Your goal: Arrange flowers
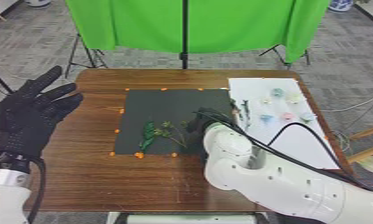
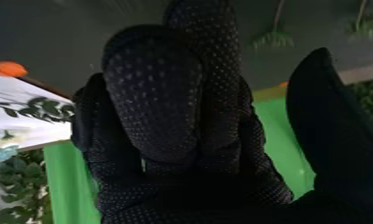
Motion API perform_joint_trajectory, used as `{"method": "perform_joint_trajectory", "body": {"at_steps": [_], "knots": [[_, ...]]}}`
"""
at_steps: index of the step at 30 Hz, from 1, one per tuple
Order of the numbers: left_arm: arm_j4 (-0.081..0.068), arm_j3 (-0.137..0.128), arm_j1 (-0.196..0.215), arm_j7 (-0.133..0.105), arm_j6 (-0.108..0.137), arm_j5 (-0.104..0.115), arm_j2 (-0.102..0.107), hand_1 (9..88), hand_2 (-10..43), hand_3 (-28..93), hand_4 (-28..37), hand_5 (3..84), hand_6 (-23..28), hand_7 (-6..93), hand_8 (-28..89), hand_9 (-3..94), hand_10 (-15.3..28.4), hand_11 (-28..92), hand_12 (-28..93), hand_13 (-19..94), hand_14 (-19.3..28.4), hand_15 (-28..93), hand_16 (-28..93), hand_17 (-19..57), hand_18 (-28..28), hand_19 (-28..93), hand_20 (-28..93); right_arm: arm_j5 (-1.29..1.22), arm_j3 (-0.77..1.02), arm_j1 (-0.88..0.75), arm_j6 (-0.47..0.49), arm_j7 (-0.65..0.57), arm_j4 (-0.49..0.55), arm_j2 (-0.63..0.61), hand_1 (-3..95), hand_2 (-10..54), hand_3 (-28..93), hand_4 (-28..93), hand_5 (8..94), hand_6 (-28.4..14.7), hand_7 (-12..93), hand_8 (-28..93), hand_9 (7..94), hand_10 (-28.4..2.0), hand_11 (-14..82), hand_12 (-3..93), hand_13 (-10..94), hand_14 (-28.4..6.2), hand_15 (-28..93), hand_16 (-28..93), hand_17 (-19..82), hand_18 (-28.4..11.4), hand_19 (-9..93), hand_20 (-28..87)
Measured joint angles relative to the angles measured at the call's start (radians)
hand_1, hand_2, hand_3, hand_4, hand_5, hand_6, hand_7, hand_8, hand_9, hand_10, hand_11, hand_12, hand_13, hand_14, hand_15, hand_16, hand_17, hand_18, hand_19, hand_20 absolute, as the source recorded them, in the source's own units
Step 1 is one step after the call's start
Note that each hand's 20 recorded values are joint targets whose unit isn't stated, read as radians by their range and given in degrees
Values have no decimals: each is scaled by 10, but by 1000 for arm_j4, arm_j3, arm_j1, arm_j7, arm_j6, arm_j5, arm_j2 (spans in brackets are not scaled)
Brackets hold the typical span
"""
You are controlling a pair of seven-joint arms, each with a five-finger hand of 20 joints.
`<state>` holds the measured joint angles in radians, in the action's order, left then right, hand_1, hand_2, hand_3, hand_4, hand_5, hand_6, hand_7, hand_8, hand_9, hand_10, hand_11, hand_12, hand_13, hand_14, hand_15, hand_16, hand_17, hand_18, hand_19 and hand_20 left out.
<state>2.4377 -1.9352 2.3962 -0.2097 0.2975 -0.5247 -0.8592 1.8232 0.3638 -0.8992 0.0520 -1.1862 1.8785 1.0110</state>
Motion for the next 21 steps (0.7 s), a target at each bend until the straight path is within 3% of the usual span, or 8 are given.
{"method": "perform_joint_trajectory", "body": {"at_steps": [21], "knots": [[-1,3,-1,7,3,0,-1,206,93,770,-283,319,74,138,-86,307,203,252,128,227,284,526,-96,-105,251,588,82,-29,-42,-16,50,51,58,27,277,73,696,-203,776,-62,127,-104,937,-138,297,174,915,-76,550,183,514,-247,932,194]]}}
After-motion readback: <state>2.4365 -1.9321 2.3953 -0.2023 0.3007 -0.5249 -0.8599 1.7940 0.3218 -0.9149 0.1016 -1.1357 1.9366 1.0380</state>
